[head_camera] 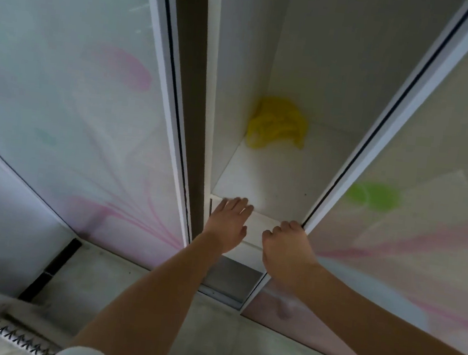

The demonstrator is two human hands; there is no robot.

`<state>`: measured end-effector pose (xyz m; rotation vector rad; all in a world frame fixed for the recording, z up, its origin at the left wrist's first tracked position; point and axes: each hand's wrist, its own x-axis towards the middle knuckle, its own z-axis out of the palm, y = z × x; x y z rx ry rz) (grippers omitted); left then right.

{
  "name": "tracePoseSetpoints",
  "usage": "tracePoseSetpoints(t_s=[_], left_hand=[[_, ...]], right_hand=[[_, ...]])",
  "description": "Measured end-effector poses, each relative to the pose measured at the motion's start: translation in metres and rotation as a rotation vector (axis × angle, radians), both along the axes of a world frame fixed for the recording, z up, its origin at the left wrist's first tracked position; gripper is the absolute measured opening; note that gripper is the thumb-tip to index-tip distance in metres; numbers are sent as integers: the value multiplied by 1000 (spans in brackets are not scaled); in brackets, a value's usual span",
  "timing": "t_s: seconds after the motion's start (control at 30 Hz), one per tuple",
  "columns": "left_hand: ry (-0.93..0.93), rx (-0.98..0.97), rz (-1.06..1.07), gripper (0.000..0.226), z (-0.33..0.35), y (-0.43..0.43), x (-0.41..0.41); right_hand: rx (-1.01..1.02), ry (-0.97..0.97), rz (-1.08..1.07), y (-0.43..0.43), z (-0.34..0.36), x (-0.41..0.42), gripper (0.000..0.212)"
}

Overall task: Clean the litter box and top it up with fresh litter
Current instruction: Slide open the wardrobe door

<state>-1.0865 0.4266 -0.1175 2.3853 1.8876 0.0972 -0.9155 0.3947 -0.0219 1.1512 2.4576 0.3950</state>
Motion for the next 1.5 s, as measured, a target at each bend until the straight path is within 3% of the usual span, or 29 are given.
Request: tracePoseSetpoints(t_s=[0.13, 0.33, 0.53, 0.73, 0.93, 1.0, 1.1, 1.2, 1.33, 1.5], left_hand=[[27, 2, -23, 61, 0, 2, -1], [24, 124, -145, 45, 2, 27, -8], [82, 168, -397, 52, -6, 63, -30], [109, 254, -686, 40, -5, 69, -16], [66, 217, -777, 34, 4, 70, 21], [79, 189, -767, 33, 1, 72, 24], [86, 223, -780, 33, -2, 79, 25], [71, 239, -808, 38, -8, 84, 24], [-43, 269, -853, 41, -15, 92, 18], [-197, 263, -817, 34, -14, 96, 28]], right_hand=[[-8, 166, -31, -3, 2, 4, 15], [161, 501, -191, 7, -13, -2, 21], [303, 708, -509, 2, -17, -29, 39], [428, 860, -852, -37, -17, -48, 41], [606, 1128, -1177, -60, -24, -43, 24], [583, 1268, -1390, -59, -31, -39, 31], [486, 1399, -1579, -49, -39, -37, 63], [437, 1513, -1613, -32, -43, -44, 76], [540, 1682, -1629, -17, -51, -47, 66], [558, 1685, -1645, -12, -65, -45, 75]])
